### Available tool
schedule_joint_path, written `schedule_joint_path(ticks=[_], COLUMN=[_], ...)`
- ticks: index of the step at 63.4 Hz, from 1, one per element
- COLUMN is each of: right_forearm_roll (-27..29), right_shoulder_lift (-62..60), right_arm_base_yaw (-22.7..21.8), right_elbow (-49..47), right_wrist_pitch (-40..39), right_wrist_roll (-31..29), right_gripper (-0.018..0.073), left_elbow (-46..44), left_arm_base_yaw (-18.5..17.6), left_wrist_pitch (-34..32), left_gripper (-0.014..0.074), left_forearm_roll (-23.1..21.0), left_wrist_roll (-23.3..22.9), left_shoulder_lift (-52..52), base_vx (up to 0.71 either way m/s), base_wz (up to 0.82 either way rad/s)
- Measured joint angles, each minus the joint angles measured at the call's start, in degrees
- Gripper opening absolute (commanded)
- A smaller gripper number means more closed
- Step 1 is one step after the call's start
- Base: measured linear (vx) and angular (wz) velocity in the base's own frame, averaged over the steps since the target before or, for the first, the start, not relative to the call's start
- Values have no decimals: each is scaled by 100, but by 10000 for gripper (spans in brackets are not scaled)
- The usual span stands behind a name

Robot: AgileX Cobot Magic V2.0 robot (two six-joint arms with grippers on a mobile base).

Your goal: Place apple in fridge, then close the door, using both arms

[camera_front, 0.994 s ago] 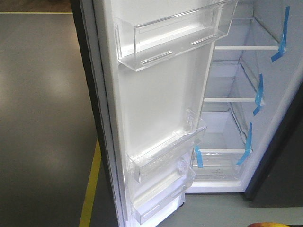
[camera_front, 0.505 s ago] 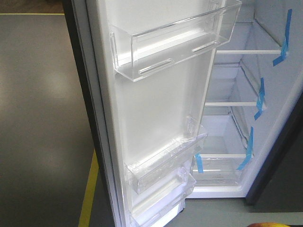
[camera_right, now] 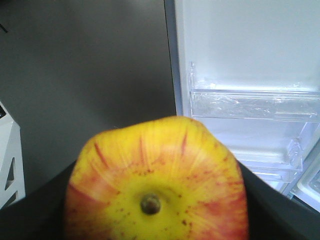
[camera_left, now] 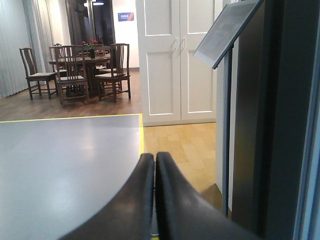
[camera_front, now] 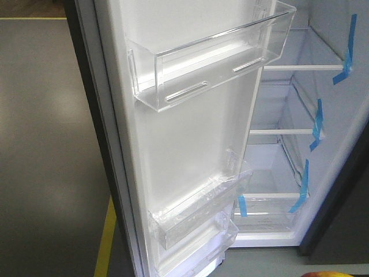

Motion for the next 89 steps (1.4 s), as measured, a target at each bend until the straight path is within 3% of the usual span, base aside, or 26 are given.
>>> schedule_joint_path(ticks=[89], right_forearm_roll=[0], right_shoulder_lift=[0], right_arm_base_yaw=[0], right_elbow=[0], right_wrist_pitch=[1], right_wrist_roll=[0], right_gripper=[356], left_elbow=[0], left_arm_base_yaw=[0], left_wrist_pitch=[0], left_gripper=[-6], left_forearm_roll=[0], left_wrist_roll=[0], left_shoulder_lift=[0], base_vx=[1], base_wz=[0])
